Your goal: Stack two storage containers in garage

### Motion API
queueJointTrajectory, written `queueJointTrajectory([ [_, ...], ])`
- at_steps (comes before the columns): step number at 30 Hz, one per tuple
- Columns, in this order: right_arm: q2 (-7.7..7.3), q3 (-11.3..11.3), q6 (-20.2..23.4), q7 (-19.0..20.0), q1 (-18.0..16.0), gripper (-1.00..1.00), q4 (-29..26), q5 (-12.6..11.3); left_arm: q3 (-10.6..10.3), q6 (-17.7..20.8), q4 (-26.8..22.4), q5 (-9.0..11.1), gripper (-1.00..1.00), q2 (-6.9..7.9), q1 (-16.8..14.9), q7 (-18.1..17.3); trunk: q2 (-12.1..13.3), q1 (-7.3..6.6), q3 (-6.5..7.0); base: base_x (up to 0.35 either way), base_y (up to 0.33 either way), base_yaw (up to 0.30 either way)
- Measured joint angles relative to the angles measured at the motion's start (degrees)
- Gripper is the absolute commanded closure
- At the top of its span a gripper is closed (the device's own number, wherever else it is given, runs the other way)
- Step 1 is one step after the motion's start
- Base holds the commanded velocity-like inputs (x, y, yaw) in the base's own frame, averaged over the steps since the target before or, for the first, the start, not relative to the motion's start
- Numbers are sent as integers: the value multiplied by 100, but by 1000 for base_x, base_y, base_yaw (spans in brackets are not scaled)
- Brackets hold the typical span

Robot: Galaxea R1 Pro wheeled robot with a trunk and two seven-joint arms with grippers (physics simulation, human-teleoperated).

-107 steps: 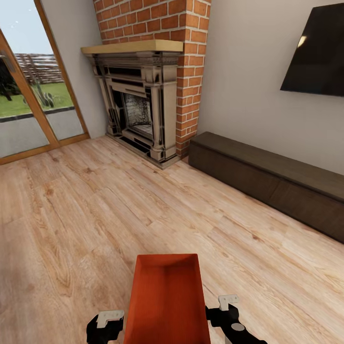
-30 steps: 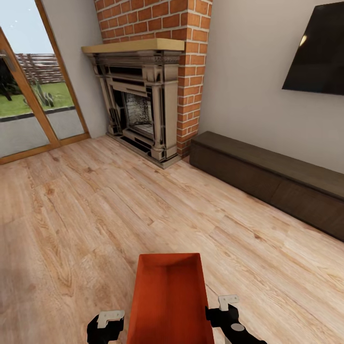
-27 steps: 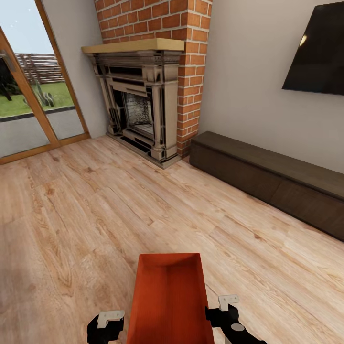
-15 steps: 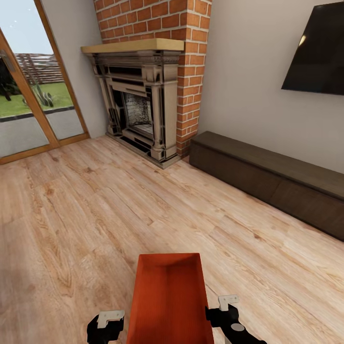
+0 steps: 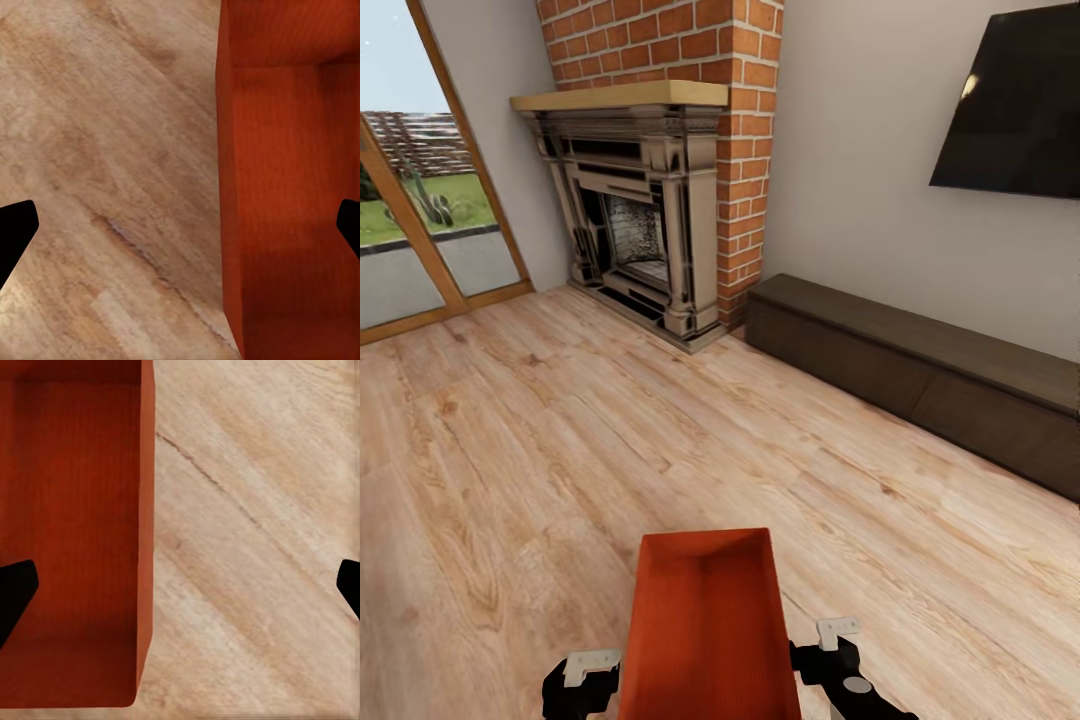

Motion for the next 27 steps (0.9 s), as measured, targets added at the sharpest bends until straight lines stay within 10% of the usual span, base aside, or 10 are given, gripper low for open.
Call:
queueJointTrajectory([
  [27,0,-1,0,0,0,-100,4,0,-1,0,7,0,-100,0,0,0,-279,153,-125,0,0,-6],
])
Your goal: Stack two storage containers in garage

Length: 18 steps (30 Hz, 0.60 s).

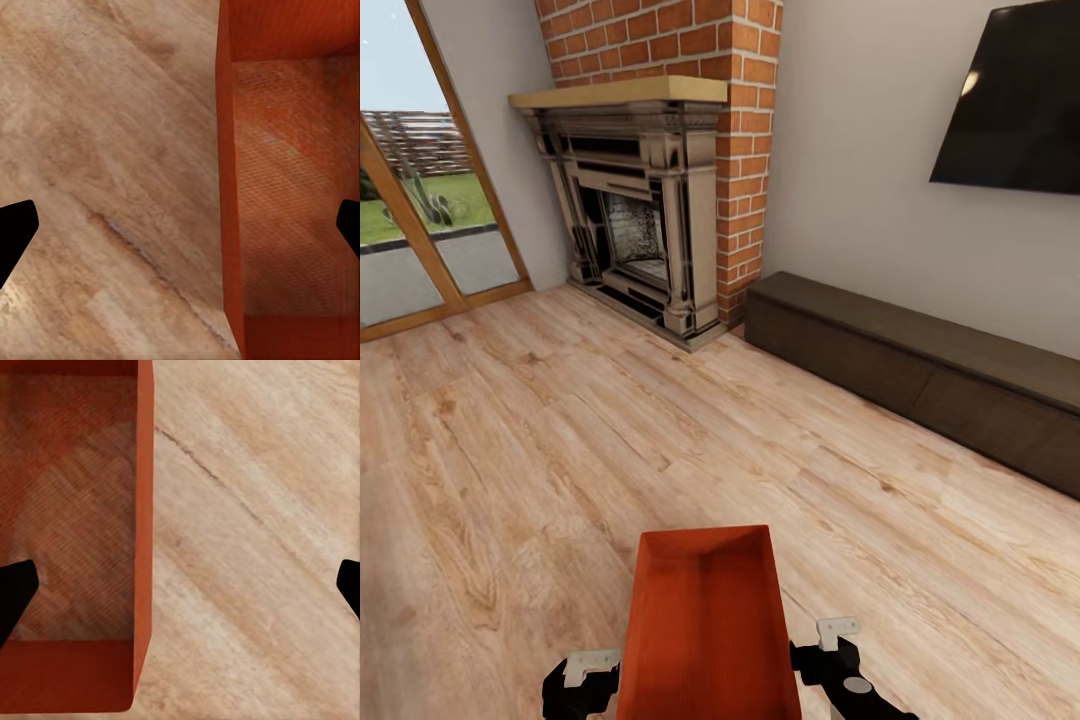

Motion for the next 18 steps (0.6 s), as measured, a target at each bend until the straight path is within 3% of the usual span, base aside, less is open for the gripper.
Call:
queueJointTrajectory([
  [12,0,0,0,0,1,-100,1,0,-1,0,1,-3,-100,0,0,0,-481,264,-215,0,0,0],
  [18,0,0,0,0,-1,-100,-3,0,0,0,1,-4,-100,0,0,0,-483,264,-216,0,0,0],
])
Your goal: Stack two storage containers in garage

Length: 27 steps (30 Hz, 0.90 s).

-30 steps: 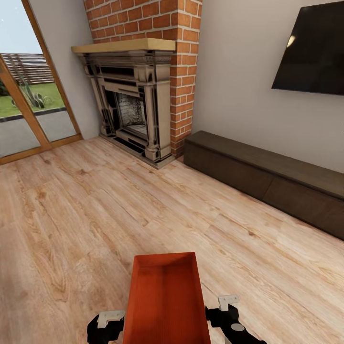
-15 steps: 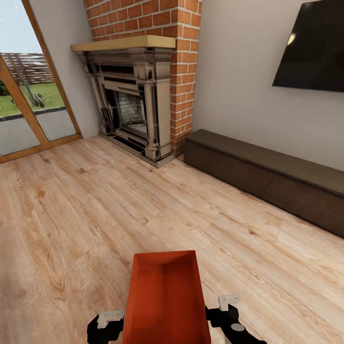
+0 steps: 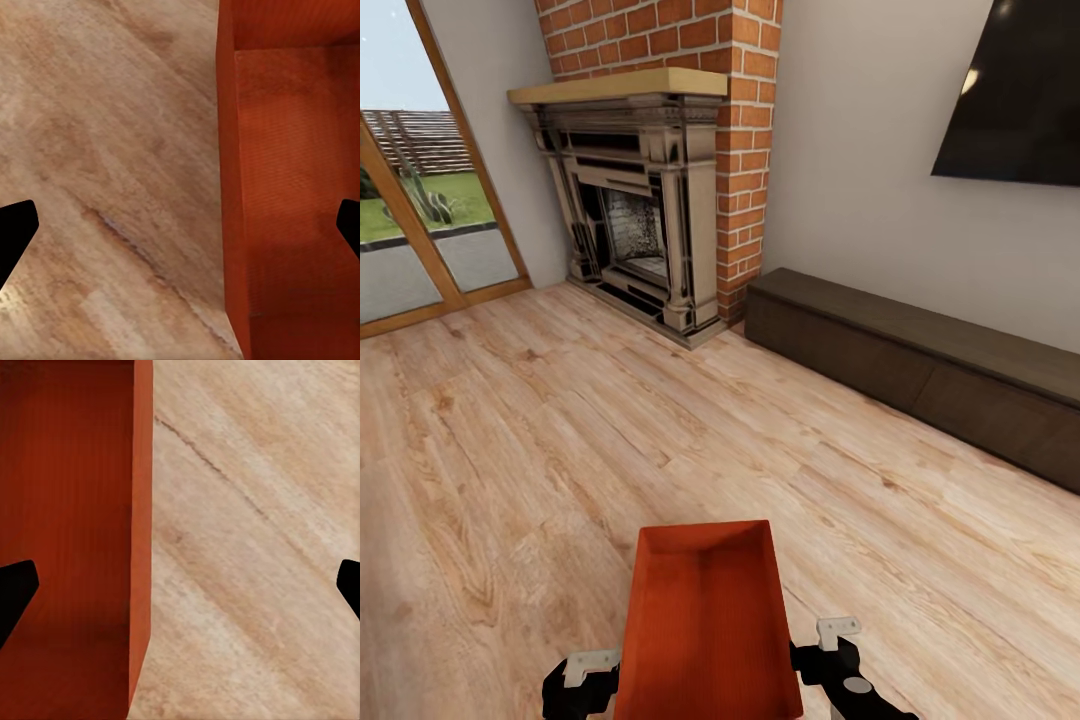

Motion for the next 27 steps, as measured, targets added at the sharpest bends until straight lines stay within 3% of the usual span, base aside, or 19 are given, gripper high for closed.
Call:
queueJointTrajectory([
  [27,0,0,3,0,-1,-100,8,2,-2,0,-5,4,-100,0,0,0,-1001,549,-448,0,0,0],
])
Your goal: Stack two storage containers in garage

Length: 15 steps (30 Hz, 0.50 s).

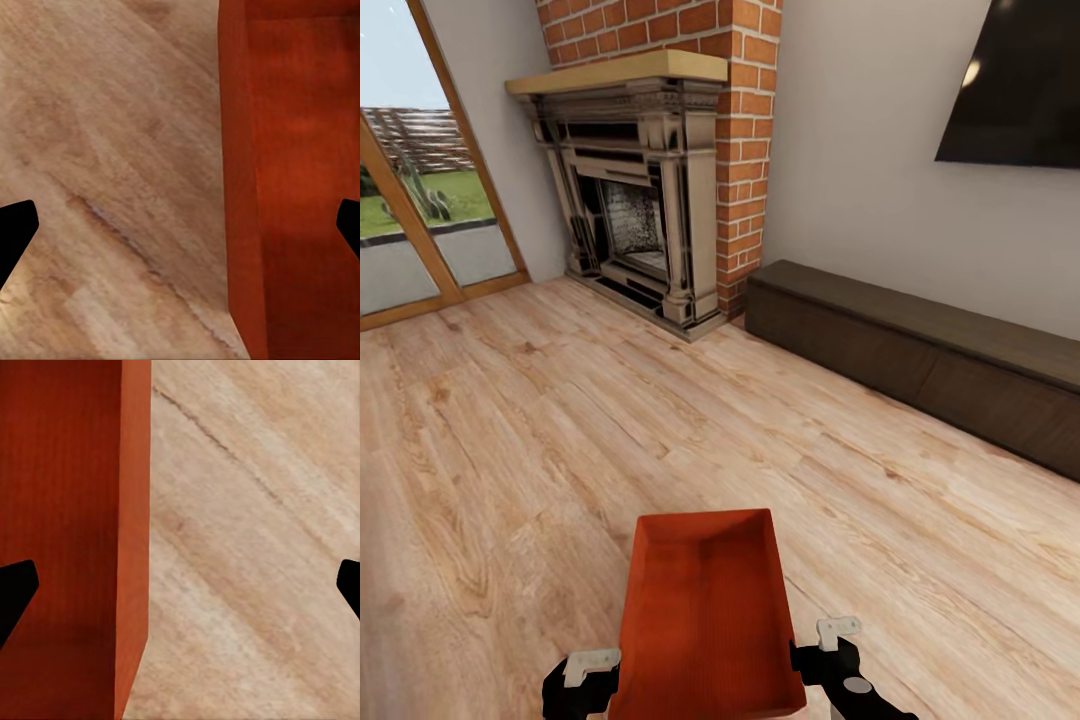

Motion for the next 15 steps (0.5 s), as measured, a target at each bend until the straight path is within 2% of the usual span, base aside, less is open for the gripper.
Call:
queueJointTrajectory([
  [15,0,0,5,0,-1,-100,0,1,2,0,-129,1,-100,0,0,1,-2,1,-1,0,0,0],
])
